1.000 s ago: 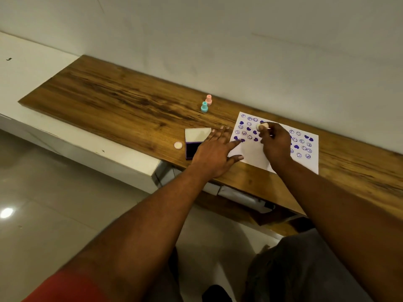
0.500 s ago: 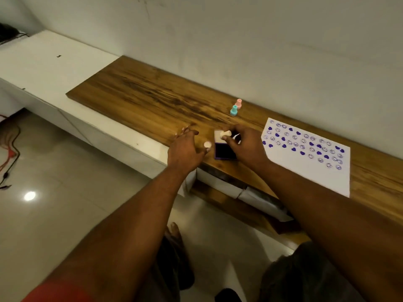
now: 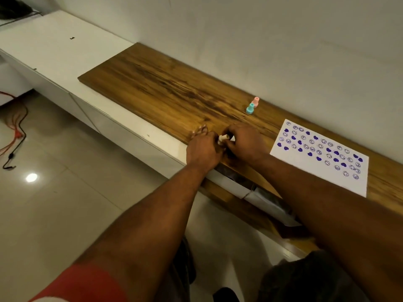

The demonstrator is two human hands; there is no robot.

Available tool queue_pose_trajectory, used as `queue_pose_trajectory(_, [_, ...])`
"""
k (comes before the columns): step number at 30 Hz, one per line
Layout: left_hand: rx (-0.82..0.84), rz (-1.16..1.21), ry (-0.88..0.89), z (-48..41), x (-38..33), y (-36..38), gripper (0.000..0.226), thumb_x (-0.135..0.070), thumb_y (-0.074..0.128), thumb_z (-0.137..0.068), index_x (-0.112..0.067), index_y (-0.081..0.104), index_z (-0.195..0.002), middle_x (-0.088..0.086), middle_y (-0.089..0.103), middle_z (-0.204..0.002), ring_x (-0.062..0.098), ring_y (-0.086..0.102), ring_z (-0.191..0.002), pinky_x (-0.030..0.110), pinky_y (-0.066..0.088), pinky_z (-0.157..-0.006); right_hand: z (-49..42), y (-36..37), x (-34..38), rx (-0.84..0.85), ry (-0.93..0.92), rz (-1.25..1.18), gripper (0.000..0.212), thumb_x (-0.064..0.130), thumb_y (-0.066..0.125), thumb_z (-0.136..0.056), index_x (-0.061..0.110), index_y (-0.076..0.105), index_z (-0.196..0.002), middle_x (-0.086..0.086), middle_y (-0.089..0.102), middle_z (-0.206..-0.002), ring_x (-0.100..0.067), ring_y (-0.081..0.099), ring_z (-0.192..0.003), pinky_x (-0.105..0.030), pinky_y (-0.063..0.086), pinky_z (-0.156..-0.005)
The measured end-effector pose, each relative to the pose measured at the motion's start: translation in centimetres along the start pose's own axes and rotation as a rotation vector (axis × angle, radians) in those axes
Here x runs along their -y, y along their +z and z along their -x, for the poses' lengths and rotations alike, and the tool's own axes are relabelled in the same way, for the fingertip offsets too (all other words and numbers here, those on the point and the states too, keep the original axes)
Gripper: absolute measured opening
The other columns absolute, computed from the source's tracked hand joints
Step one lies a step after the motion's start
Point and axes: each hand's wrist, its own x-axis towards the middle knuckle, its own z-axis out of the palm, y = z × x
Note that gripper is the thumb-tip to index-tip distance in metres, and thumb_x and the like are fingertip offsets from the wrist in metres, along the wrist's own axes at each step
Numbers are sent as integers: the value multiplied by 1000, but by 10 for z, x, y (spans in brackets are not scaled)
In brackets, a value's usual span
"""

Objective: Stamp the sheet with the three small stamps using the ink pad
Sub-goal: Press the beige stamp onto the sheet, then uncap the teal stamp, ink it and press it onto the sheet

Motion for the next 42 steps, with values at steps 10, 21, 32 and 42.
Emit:
queue_pose_trajectory(10, [-7, -35, -5, 0, -5, 4, 37, -35, 59, -97, -18, 65, -130, 13, 45, -159, 26, 29, -153, 44, 15, -126, -10, -4, 13, 96, 11, 223, 22, 36, 61, -99, 21, 75, -107, 0, 69, -91, -18, 62, -81, -32, 49, -72])
queue_pose_trajectory(21, [-2, -36, -4, -2, -6, 5, 41, -29, 60, -97, -12, 62, -134, 15, 41, -161, 27, 26, -155, 43, 11, -128, -18, -6, 20, 136, 20, 212, 28, 39, 63, -98, 14, 74, -103, -7, 71, -96, -23, 65, -88, -36, 51, -82])
queue_pose_trajectory(32, [11, -42, -48, -5, -6, 5, 44, -29, 61, -97, -9, 61, -136, 15, 35, -164, 26, 21, -156, 42, 11, -129, -21, -7, 23, 143, 93, 136, 28, 38, 65, -96, 11, 75, -99, -7, 72, -95, -22, 66, -88, -38, 56, -86])
queue_pose_trajectory(42, [54, -116, -56, -6, -7, 4, 63, -35, 66, -96, -6, 48, -149, 17, 25, -168, 28, 14, -158, 43, 9, -129, -27, -5, 39, 121, 175, 224, 27, 30, 65, -98, 7, 70, -111, -13, 71, -113, -28, 68, -103, -42, 55, -96])
